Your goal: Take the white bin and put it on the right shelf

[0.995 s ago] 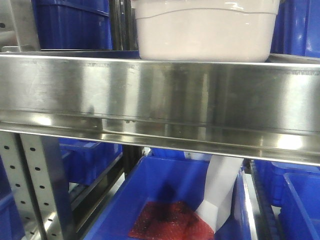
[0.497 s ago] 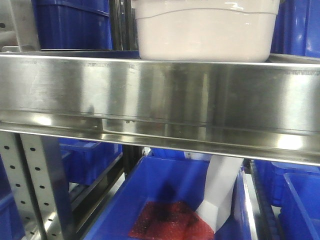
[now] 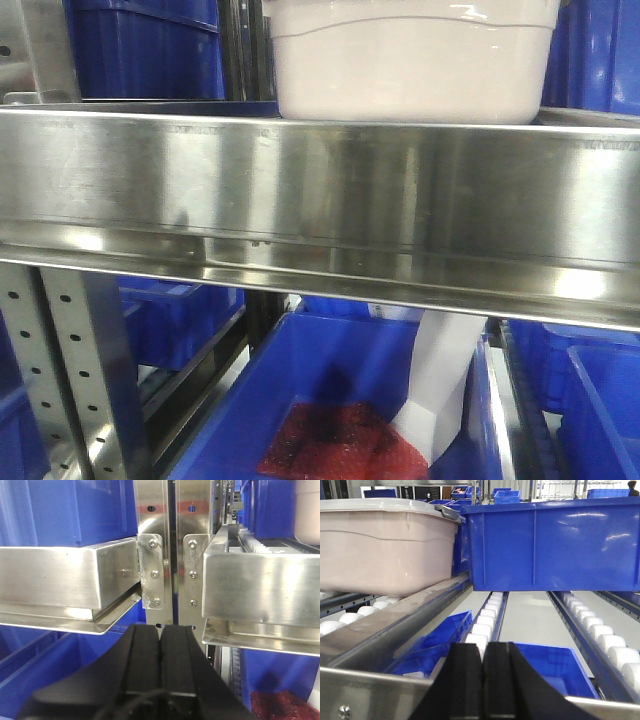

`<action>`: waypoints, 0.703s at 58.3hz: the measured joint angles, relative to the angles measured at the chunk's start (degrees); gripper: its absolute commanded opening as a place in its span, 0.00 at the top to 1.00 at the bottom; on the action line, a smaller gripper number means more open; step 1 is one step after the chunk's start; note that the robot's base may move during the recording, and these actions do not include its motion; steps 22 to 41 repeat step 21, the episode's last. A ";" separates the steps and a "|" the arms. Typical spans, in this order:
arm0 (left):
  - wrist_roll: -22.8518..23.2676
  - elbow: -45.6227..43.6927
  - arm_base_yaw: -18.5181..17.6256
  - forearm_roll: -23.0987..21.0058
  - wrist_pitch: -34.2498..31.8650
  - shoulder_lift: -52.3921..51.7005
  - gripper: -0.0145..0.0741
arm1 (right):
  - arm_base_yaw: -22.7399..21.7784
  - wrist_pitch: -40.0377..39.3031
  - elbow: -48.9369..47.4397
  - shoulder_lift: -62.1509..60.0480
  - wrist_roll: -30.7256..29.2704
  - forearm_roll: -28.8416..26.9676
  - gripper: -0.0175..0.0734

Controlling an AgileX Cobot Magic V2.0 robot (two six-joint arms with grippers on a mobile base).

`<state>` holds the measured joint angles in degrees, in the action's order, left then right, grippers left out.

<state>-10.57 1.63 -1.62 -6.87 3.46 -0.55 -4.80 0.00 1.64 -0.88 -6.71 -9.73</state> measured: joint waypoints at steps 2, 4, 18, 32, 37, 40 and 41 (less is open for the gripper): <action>0.00 0.00 0.00 0.00 0.00 0.00 0.97 | 0.00 0.00 0.00 0.00 0.00 0.00 0.73; 0.00 0.00 0.00 0.00 0.00 0.00 0.97 | 0.00 0.00 0.00 0.00 0.00 -0.09 0.73; 0.00 0.00 0.00 0.00 0.00 0.00 0.97 | 0.00 0.00 0.00 0.00 0.00 -0.09 0.73; 0.00 0.00 0.00 0.00 0.00 0.00 0.97 | 0.00 0.00 0.00 0.00 0.00 -0.09 0.73; 0.00 0.00 0.00 0.00 0.00 0.00 0.97 | 0.00 0.00 0.00 0.00 0.00 -0.09 0.73; 0.00 0.00 0.00 0.00 0.00 0.00 0.97 | 0.00 0.00 0.00 0.00 0.00 -0.09 0.73; 0.00 0.00 0.00 0.00 0.00 0.00 0.97 | 0.00 0.00 0.00 0.00 0.00 -0.09 0.73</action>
